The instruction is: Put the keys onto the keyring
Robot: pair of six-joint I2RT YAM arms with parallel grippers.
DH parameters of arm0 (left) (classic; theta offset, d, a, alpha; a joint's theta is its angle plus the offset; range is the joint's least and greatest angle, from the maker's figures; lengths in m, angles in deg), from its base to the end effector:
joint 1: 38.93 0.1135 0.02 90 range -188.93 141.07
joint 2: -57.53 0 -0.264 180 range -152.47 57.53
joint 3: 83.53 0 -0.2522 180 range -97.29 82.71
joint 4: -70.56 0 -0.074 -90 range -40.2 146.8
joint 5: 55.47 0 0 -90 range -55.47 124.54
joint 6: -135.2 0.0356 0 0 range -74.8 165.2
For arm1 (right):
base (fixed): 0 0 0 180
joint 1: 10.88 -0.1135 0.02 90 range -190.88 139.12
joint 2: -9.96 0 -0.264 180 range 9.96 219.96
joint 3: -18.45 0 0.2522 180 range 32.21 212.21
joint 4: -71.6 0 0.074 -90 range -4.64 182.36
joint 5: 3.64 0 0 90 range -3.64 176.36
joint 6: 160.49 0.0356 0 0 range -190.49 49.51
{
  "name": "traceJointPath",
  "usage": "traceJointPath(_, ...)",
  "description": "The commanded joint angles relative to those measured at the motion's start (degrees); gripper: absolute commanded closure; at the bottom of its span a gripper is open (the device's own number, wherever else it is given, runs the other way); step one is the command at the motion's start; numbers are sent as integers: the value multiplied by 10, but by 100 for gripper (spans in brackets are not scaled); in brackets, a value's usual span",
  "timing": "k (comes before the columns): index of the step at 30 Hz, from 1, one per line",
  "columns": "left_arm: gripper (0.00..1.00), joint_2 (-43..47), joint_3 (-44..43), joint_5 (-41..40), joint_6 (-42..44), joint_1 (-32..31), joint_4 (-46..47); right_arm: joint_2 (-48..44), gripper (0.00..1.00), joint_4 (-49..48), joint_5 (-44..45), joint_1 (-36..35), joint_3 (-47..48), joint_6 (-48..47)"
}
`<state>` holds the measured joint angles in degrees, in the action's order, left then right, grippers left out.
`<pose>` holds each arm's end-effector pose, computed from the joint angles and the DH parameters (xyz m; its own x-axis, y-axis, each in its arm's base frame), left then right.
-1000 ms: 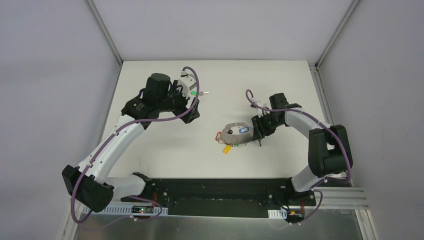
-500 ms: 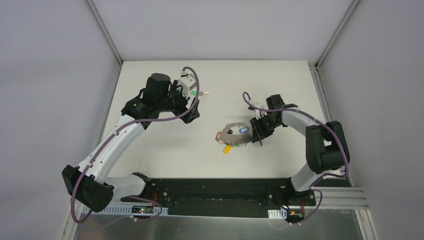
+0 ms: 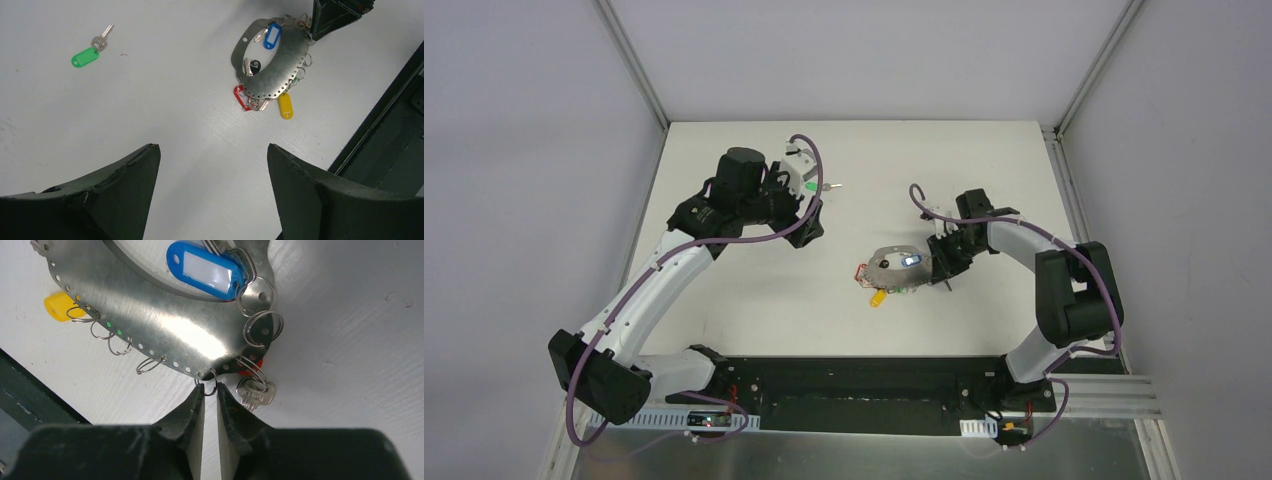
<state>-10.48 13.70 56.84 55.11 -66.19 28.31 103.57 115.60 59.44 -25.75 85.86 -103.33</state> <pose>0.2248 -0.1310 0.3732 -0.2798 0.3233 -0.9040 0.7829 0.6218 -0.0199 0.2846 0.0922 0.1661 -0.5596 -0.6489 -0.5156 -0.8099 0.5600 0.1742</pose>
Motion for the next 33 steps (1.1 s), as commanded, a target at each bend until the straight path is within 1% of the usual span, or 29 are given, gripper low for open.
traceJointPath(1, 20, 9, 4, 9, -2, 5, 9, 3, 84, 1, 9, -2, 12, 7)
traceJointPath(8, 20, 10, 4, 8, -2, 5, 8, 11, 83, -1, 20, -2, 17, 17)
traceJointPath(15, 20, 9, 4, 8, -1, 5, 9, 1, 93, -1, 20, -1, 23, 13)
traceJointPath(20, 20, 10, 5, 4, 5, 5, 9, -20, 96, 1, 14, 3, 30, 2)
traceJointPath(27, 20, 12, 1, -1, 13, 5, 9, -53, 97, 37, 4, 4, 60, -29)
traceJointPath(30, 21, 9, -2, 13, 18, 5, 13, -72, 98, 50, -13, 4, 81, -43)
traceJointPath(33, 22, 8, -2, 51, 24, 5, 23, -92, 99, 59, -43, 3, 104, -55)
